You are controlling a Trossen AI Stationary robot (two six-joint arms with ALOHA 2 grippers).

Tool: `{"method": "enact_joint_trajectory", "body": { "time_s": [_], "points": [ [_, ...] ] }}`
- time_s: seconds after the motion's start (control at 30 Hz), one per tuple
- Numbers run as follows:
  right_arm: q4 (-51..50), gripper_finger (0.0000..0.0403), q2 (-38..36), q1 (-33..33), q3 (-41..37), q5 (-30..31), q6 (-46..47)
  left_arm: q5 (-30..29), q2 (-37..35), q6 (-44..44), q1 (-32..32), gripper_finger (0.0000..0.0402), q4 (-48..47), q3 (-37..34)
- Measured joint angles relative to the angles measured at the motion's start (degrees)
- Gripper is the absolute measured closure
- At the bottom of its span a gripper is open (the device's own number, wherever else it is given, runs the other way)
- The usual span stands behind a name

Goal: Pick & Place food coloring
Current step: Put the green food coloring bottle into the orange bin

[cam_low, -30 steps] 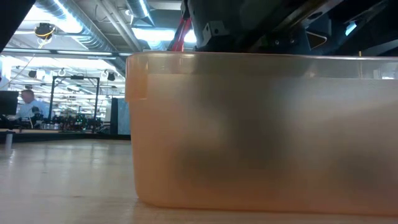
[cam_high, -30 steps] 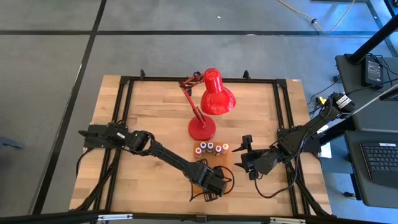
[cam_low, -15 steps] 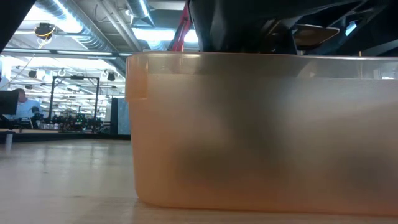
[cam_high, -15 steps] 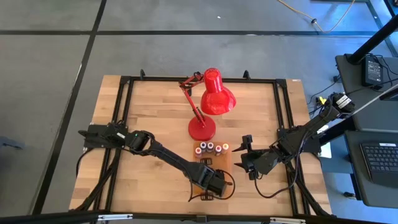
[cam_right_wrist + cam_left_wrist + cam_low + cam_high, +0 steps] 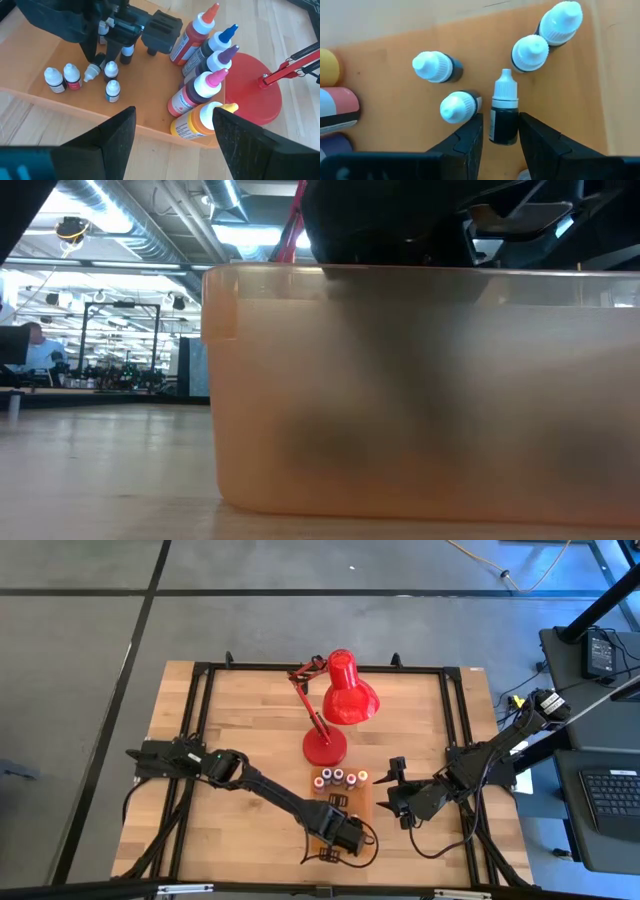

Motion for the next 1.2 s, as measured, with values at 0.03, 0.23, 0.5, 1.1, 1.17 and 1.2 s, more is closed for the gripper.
{"method": "enact_joint_trajectory", "body": {
  "time_s": [0.03,0.23,0.5,1.1,1.17,1.2],
  "points": [
    [0.0,0.0138,0.0,0.0,0.0,0.0,0.0,0.1,0.0,0.0,0.0,0.0283,0.0,0.0],
    [0.0,0.0138,0.0,0.0,0.0,0.0,0.0,0.7,0.0,-0.6,0.1,0.0298,0.0,0.0],
    [0.0,0.0138,0.0,0.0,0.0,0.0,0.0,0.9,0.0,-1.6,0.1,0.0322,0.0,0.0],
    [0.0,0.0138,0.0,0.0,0.0,0.0,0.1,1.5,1.0,-3.1,0.4,0.0334,0.9,0.2],
    [0.0,0.0138,0.0,0.0,0.0,0.0,0.1,1.5,1.1,-3.2,0.4,0.0334,0.8,0.2],
    [0.0,0.0138,0.0,0.0,0.0,0.0,0.1,1.6,1.1,-3.4,0.4,0.0334,0.7,0.2]
  ]
}}
